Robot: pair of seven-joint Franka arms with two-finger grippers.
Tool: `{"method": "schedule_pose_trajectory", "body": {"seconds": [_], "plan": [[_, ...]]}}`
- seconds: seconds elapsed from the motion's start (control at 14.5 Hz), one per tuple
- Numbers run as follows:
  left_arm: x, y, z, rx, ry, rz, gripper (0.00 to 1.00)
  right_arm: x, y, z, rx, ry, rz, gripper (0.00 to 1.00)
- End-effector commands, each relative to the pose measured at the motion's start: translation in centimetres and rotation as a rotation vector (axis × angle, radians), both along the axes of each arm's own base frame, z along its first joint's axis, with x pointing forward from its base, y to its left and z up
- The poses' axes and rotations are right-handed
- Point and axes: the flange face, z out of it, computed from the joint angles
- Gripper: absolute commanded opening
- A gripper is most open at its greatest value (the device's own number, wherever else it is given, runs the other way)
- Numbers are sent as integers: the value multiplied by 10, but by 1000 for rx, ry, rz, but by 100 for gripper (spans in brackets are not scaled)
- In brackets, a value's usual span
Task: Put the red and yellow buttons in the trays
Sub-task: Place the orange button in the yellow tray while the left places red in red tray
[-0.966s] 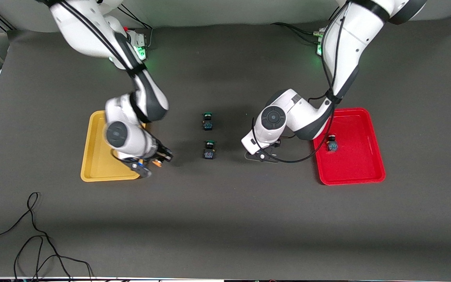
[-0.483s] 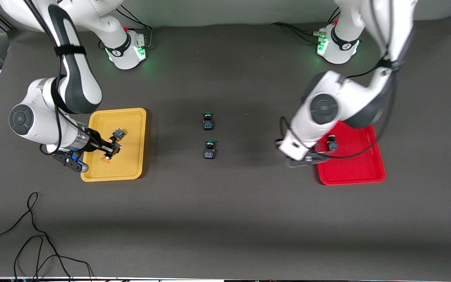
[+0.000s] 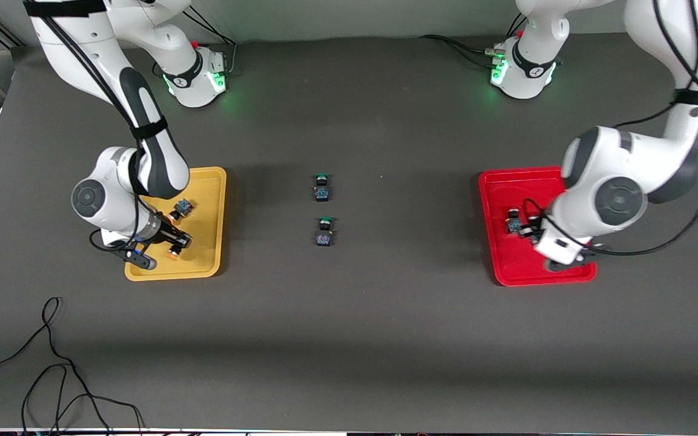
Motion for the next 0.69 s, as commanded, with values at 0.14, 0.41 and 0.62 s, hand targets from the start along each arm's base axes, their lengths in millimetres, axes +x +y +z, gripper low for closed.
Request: {"method": "schedule_pose_trajectory", "body": {"seconds": [0.14,0.41,0.62], "plan": [[-33,57,-67,-14,-49,-91,0,6,1,2,34,-21,-19,99],[-46,73,-104,-16,-50,-117,0,17,13,50,96,-42,-11,100],[-43,84,-99,-25,-36,-188,100,29,16,130,181,-28,33,100]]}}
